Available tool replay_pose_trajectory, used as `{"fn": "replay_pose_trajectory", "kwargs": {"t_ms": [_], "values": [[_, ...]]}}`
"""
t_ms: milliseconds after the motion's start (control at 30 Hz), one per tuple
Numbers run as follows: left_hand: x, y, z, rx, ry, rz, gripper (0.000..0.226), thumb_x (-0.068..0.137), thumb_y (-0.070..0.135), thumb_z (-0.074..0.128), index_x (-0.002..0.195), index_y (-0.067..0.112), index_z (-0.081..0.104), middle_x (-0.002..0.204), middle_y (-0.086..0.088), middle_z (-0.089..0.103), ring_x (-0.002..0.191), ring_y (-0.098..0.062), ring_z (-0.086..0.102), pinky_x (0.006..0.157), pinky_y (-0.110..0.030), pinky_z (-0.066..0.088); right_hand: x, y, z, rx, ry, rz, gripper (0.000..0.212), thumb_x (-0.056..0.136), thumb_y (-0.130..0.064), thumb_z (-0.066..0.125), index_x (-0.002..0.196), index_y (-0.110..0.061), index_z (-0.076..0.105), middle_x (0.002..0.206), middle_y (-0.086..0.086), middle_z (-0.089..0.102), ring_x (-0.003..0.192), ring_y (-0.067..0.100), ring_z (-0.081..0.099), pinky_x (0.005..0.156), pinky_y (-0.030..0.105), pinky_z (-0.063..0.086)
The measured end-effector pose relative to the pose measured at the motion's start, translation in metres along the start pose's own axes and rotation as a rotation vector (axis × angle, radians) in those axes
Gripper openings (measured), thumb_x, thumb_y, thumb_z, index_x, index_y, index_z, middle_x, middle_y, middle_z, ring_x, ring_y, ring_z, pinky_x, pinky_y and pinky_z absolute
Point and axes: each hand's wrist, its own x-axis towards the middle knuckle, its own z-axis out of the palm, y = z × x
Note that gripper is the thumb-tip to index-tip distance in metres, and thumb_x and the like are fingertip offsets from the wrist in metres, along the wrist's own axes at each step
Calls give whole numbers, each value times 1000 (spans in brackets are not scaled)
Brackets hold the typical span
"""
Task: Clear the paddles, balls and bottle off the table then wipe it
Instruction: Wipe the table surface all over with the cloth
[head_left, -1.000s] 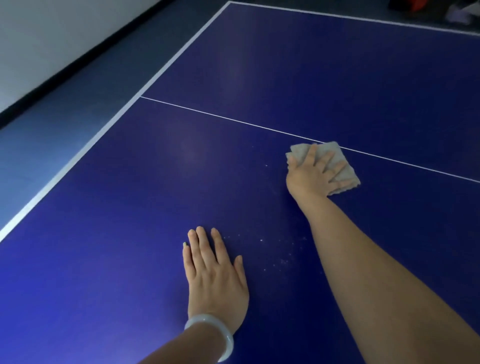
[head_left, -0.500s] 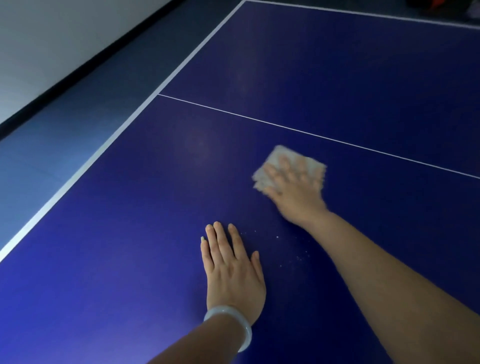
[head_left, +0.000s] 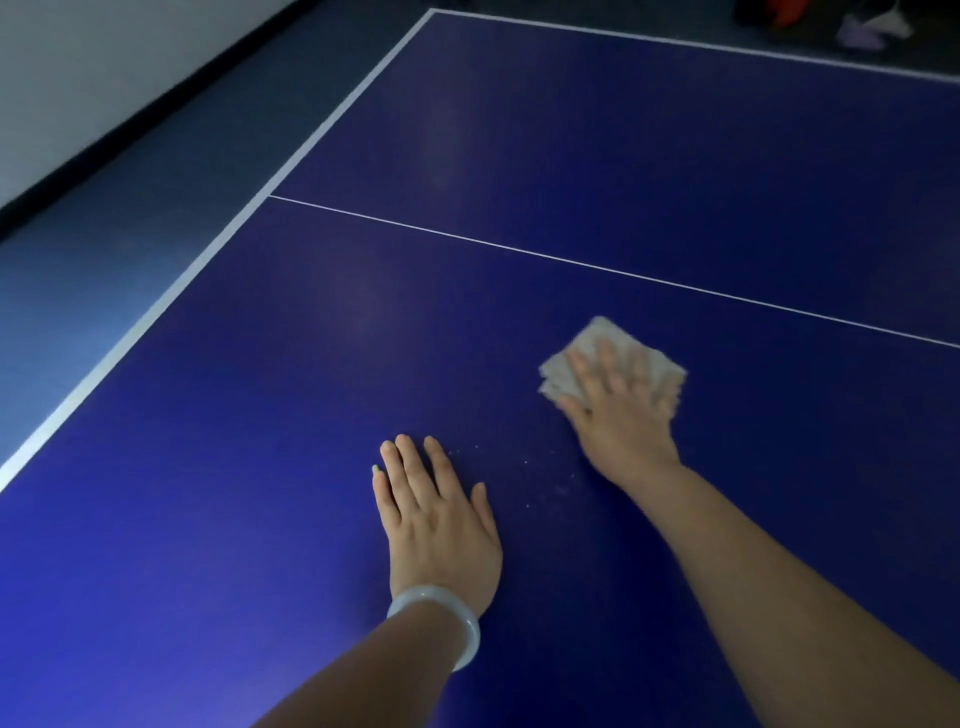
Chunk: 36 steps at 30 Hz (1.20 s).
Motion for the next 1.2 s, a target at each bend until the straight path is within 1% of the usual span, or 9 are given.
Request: {"fn": "replay_pose_trajectory", "kwargs": {"t_ms": [133,333,500,600,667,767,933,1100,1200], "values": [[0,-1,2,-16,-4,-4,69,97,40,-3,154,2,2,160,-26,1,149,-39,-6,121,-51,0,-68,53,-2,32,40,261,68,89,-63,-3,154,-42,-7,163,-5,-14,149,29,-12,115,68,-2],[-2,-1,0,-35,4,-12,68,100,43,7,154,2,4,160,-26,3,149,-39,-4,121,-51,1,-132,-10,30,-10,102,265,57,97,-57,-8,151,-40,-16,160,-8,-20,149,26,-19,115,56,-20],[-2,-11,-7,-178,-24,54,64,103,41,20,155,7,5,162,-20,0,150,-33,-7,122,-44,-4,-133,-12,30,18,138,261,58,98,-56,1,153,-40,-8,162,-10,-13,149,22,-19,117,52,-19],[-10,-43,-10,-276,-65,211,61,103,37,32,156,13,11,163,-11,-1,151,-25,-8,122,-34,-6,-133,-13,30,32,130,262,58,98,-56,3,154,-40,-5,163,-9,-10,149,22,-18,118,53,-17],[-31,-71,-10,-224,-51,280,60,102,39,29,155,12,19,163,-10,9,151,-24,1,123,-35,1,-133,-13,29,41,124,267,59,98,-57,4,154,-40,-5,163,-9,-9,150,22,-17,118,53,-15],[-69,-105,-10,-146,-7,217,65,98,45,22,148,6,38,155,-18,32,146,-34,26,119,-45,18,-134,-13,27,59,123,263,61,96,-59,3,154,-40,-4,164,-9,-8,150,22,-16,119,53,-14],[-87,-123,-5,-38,3,199,72,100,50,4,149,6,34,157,-16,30,145,-33,27,115,-51,23,-133,-16,22,56,104,290,67,93,-60,1,155,-34,-3,164,-6,-8,150,24,-13,118,55,-13],[-88,-118,-1,-16,-2,179,66,99,44,13,150,6,29,158,-16,26,147,-33,23,114,-53,25,-87,-72,14,225,49,487,74,85,-70,-10,152,-41,-12,164,6,-10,147,38,-18,110,69,-14],[-87,-120,-2,-10,7,186,65,97,42,18,150,6,28,158,-16,25,148,-32,21,115,-51,22,-53,-141,16,238,-9,269,65,92,-68,-2,152,-43,-10,163,6,-17,144,41,-26,105,71,-21]]}}
